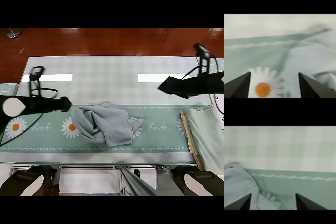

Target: Fold the shirts.

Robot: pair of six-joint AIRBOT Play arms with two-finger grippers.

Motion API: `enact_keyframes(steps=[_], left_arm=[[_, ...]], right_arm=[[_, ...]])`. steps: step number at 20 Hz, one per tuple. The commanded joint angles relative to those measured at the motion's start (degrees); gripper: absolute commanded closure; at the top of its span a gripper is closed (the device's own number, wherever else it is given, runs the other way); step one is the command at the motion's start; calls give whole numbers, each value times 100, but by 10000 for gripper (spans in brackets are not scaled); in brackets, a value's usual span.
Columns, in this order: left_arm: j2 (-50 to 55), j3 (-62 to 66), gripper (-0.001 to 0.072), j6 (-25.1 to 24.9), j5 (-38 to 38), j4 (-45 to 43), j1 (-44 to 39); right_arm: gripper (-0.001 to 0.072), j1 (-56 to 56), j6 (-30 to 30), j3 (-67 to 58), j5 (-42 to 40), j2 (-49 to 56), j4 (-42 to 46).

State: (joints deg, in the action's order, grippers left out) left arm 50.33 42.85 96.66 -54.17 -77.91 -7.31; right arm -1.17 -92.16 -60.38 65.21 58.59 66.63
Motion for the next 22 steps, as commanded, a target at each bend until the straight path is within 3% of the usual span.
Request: enact_keyframes(steps=[1, 5, 6, 8, 10, 11, 12, 16, 22], left_arm=[[146, -505, 10, -568, -223, 1698, 1408], [1027, -1248, 10, -3412, -245, 4999, 1532], [1281, -1228, 10, -3971, -271, 5593, 1471], [1725, -1147, 10, -4592, -269, 6275, 1364], [2111, -977, 33, -4765, -404, 6293, 1252], [2269, -872, 316, -4885, -601, 6288, 1233], [2398, -748, 670, -5077, -881, 6293, 1235], [2457, -284, 680, -5165, -1421, 6074, 1241], [2457, -186, 680, -5154, -1449, 5989, 1241]], right_arm=[[80, -1132, 260, 476, 479, -22, 256], [81, -1008, 697, 2044, 63, -28, -857], [81, -809, 708, 2293, -76, -28, -975], [81, -339, 627, 2557, -291, 15, -997], [81, 96, 533, 2562, -328, 315, -1099], [81, 247, 546, 2549, -376, 509, -1272], [81, 380, 584, 2507, -424, 706, -1458], [81, 796, 649, 2201, -612, 1292, -1825], [82, 1161, 651, 2022, -758, 1775, -2081]])
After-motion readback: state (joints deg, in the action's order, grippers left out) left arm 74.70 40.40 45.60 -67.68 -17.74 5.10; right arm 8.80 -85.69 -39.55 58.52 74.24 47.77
